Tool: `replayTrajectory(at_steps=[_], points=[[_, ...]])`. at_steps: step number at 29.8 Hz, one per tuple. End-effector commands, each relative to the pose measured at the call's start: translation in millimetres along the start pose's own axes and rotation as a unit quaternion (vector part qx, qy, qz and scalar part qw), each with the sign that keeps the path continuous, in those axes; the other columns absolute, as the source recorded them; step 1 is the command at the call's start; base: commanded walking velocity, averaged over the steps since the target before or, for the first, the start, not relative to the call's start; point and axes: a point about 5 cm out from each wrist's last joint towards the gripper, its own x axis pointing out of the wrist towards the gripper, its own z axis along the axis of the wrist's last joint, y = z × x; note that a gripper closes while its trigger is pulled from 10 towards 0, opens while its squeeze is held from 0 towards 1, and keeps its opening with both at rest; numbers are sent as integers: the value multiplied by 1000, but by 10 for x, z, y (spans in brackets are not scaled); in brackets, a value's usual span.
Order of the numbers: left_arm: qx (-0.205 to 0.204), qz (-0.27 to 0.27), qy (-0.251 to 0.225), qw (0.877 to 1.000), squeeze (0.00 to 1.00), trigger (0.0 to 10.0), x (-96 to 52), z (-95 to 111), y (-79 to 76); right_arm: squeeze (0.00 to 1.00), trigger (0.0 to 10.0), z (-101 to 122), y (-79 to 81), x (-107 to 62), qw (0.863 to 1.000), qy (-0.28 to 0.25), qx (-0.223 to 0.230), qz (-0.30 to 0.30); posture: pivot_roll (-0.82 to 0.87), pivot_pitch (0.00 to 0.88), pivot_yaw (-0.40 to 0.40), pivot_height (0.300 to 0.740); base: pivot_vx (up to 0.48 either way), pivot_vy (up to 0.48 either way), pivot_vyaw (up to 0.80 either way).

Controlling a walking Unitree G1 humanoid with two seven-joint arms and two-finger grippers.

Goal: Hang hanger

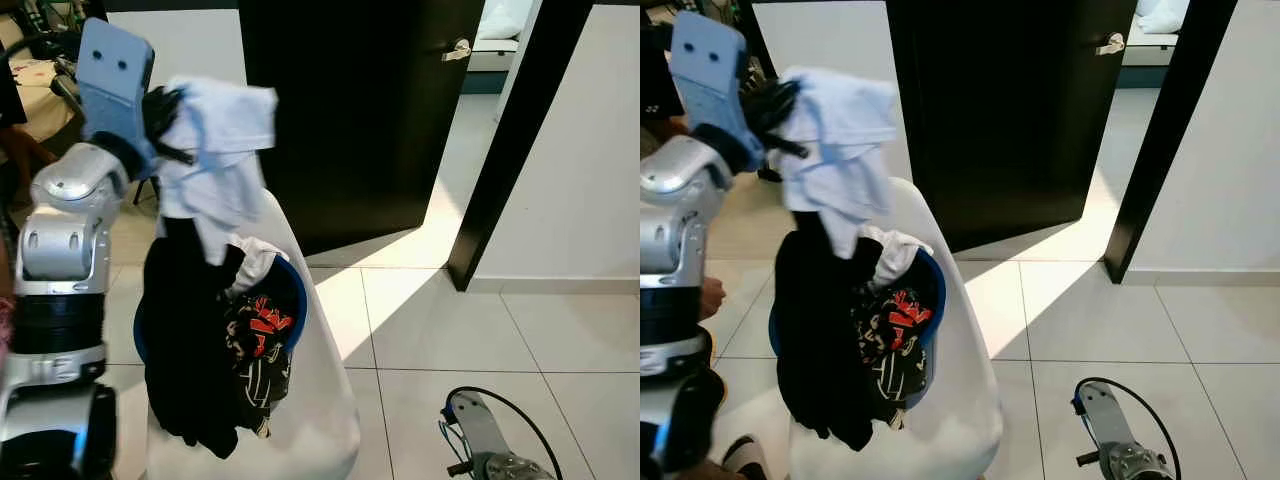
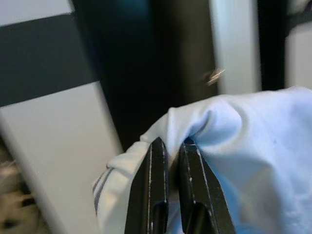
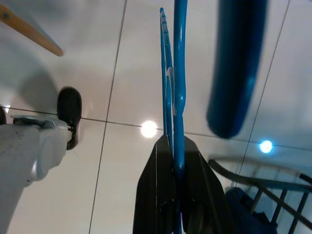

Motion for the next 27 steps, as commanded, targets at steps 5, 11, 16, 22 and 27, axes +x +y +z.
replayTrajectory(at_steps=[5,11,16,22,27], points=[[-31,33,-41,998,0,3020,9,137,177,0,10000,-8,29,3,1000,0,1,2,-11,0,5,740,0,0,0],[-125,17,-103,987,0,3843,5,326,277,0,10000,-13,35,4,1000,1,2,3,-10,0,9,740,0,0,0],[-222,-156,-35,962,0,4275,-322,-12,122,0,10000,-17,40,4,1000,1,3,3,-10,0,12,740,0,0,0],[-207,-349,133,904,0,4902,-1056,-678,-403,0,10000,-16,33,4,1000,1,2,3,-2,0,5,740,0,0,0],[-221,-331,188,898,0,5843,-1311,-899,-386,0,10000,-16,32,3,1000,2,0,4,-1,0,4,740,0,0,0]])
